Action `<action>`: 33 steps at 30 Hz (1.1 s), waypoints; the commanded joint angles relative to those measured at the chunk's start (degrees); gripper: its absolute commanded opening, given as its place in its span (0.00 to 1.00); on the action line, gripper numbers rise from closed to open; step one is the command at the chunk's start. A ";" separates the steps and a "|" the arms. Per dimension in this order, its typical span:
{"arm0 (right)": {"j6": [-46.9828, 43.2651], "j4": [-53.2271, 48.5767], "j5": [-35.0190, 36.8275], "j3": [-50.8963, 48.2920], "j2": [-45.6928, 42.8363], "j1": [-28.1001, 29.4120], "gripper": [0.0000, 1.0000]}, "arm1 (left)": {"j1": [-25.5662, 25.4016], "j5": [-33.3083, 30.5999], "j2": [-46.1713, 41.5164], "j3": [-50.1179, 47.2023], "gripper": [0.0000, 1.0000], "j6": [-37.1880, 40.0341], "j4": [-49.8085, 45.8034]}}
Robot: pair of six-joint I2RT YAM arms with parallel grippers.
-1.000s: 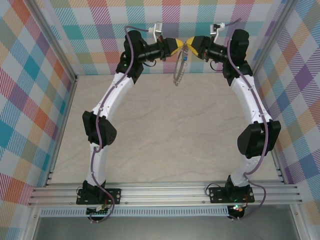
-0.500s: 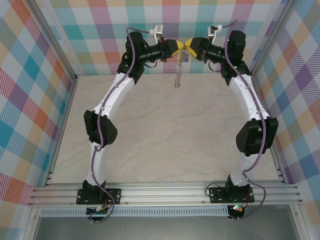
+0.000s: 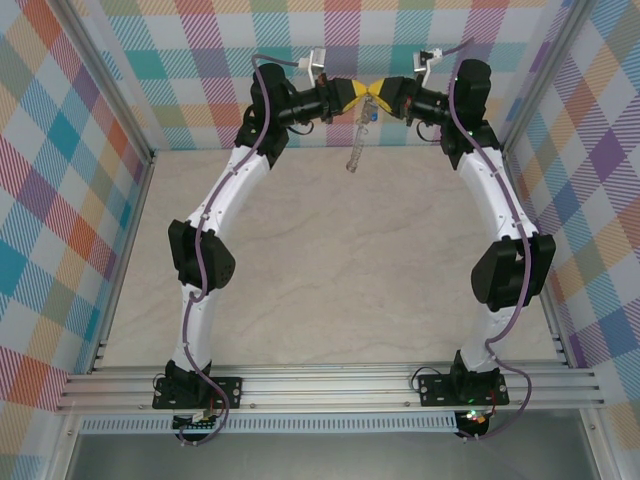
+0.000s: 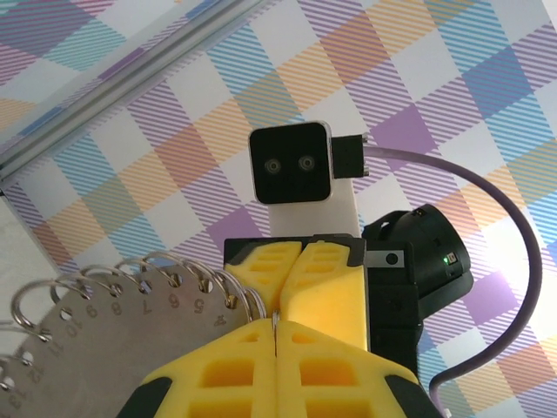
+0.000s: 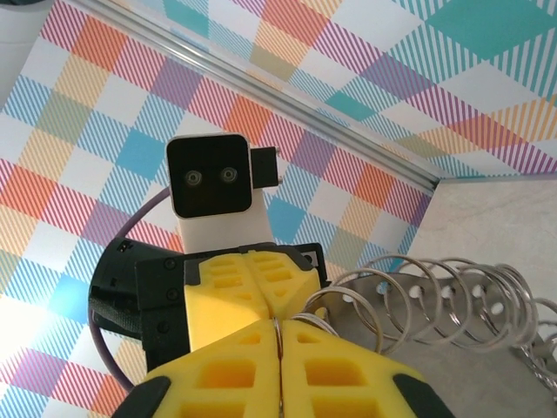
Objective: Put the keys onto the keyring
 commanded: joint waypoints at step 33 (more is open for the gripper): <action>-49.28 -63.29 -12.20 35.03 14.65 -0.96 0.00 | 6.79 11.25 -3.14 5.74 0.32 25.64 -28.08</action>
